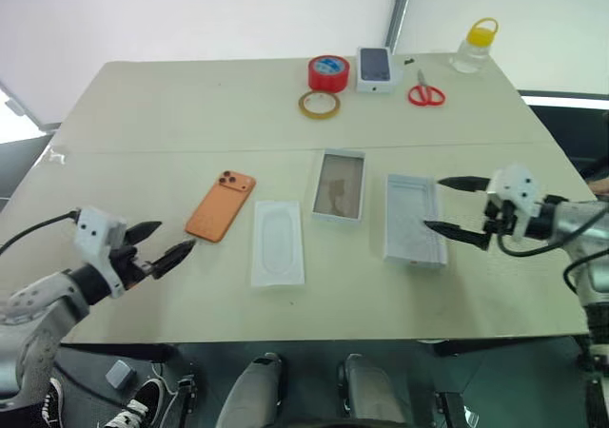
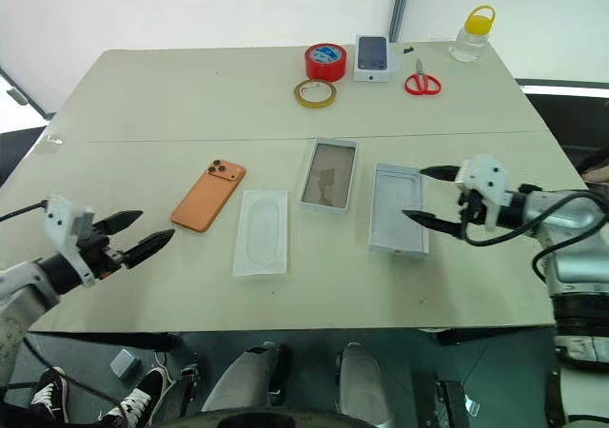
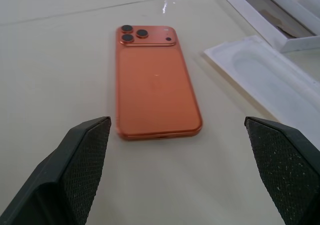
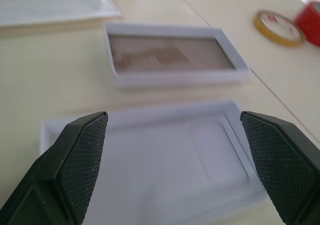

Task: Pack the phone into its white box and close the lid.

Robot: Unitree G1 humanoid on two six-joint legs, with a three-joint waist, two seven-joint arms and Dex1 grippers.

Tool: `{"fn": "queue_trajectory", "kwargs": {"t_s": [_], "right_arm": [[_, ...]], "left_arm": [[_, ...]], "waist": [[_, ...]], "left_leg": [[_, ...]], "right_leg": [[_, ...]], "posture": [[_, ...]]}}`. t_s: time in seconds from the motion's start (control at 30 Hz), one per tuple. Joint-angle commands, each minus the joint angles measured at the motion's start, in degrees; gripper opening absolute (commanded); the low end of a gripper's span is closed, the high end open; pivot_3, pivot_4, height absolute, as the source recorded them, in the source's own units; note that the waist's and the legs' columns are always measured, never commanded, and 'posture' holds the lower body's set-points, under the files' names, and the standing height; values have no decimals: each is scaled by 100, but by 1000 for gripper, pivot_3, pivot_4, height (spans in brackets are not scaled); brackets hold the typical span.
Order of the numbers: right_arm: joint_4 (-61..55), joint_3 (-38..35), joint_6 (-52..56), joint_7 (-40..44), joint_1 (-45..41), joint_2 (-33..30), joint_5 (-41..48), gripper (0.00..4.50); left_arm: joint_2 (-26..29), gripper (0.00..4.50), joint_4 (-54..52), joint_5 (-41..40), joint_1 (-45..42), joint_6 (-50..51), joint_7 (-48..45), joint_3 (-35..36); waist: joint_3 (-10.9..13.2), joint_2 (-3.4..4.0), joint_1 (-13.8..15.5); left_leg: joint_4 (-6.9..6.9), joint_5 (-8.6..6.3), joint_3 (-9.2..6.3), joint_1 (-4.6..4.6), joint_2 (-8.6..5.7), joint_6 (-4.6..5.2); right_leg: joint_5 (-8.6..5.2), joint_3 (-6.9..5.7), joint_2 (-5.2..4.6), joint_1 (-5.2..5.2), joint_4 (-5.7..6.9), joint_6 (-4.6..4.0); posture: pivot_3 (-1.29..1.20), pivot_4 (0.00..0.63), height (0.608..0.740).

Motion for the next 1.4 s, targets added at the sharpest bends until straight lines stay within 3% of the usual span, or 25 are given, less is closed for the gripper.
{"fn": "queue_trajectory", "kwargs": {"t_s": [0.03,0.23,0.33,0.7,1.0,1.1,1.33,1.4], "right_arm": [[-403,210,-73,-170,-317,186,-91,4444],[-521,709,-408,-139,-517,388,-432,4444],[-526,876,-670,-82,-354,383,-594,4444],[-495,923,-828,-153,-392,437,-627,4444],[-510,895,-889,-218,-375,410,-674,4444],[-520,867,-874,-236,-403,383,-667,4500],[-557,876,-866,-261,-437,368,-673,4500],[-588,879,-836,-273,-473,379,-662,4500]], "left_arm": [[-377,4500,-421,-726,-386,902,750,-138],[-1189,4500,-433,-2028,-634,1883,1411,-286],[-1386,4500,-327,-2312,-767,2070,1780,-255],[-1646,4500,320,-3074,-1144,2761,2461,-480],[-1900,4500,1029,-2976,-1384,2648,2602,-583],[-1989,3744,1176,-2922,-1360,2587,2612,-631],[-1973,190,1274,-2896,-1404,2665,2692,-757],[-1999,83,1347,-2896,-1433,2703,2812,-736]], "waist": [[0,0,9],[0,-4,2],[0,-4,4],[0,-5,4],[-3,-1,5],[-5,0,6],[-7,4,7],[-9,8,5]], "left_leg": [[3,0,-1,0,-1,0],[2,1,-2,0,-3,-1],[5,3,-3,0,-2,-5],[7,4,-2,4,-3,-7],[7,6,-2,6,-5,-9],[7,6,-2,8,-6,-9],[6,7,-2,6,-6,-11],[6,5,-2,9,-7,-9]], "right_leg": [[0,-1,0,1,1,0],[0,-1,0,-1,1,2],[1,-2,3,-2,5,1],[1,-1,3,5,5,1],[1,-1,2,7,5,1],[1,-1,1,10,4,1],[1,0,0,8,3,1],[1,-1,0,11,4,1]], "posture": [[0,150,740],[0,150,740],[0,150,740],[0,150,740],[0,150,740],[0,150,740],[0,150,740],[0,150,740]]}}
